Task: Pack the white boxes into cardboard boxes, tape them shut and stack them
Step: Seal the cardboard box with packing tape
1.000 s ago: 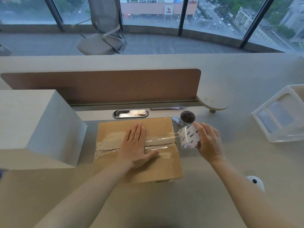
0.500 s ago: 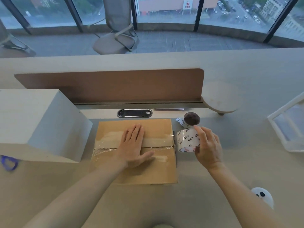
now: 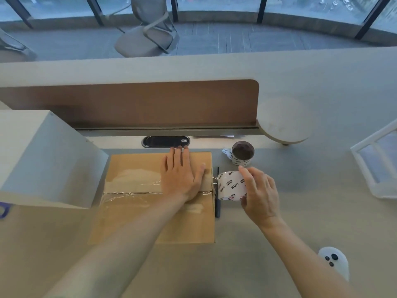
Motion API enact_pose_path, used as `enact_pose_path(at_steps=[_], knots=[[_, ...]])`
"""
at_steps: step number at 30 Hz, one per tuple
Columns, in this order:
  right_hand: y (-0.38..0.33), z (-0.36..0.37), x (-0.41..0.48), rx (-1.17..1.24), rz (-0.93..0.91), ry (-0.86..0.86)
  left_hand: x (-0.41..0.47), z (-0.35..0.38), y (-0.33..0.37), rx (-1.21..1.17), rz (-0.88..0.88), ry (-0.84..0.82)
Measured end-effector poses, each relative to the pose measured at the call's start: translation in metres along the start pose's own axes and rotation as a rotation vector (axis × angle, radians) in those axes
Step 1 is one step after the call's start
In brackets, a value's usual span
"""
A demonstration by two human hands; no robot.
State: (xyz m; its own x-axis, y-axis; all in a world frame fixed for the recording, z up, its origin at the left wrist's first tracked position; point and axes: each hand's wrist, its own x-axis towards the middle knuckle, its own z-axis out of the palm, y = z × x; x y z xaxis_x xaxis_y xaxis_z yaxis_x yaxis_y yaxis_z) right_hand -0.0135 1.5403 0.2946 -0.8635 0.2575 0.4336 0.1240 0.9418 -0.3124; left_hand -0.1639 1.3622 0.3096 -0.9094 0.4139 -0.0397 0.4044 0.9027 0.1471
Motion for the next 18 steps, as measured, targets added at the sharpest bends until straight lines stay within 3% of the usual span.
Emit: enact_pose_path(at_steps=[8,18], knots=[[0.008,0.026,-0.014,0.116,0.080,-0.051,0.003,0.003,0.001,0.050,-0.003,0.013],[0.015,0.038,-0.016,0.107,-0.012,-0.101,0.001,0.001,0.004,0.071,0.023,0.045]])
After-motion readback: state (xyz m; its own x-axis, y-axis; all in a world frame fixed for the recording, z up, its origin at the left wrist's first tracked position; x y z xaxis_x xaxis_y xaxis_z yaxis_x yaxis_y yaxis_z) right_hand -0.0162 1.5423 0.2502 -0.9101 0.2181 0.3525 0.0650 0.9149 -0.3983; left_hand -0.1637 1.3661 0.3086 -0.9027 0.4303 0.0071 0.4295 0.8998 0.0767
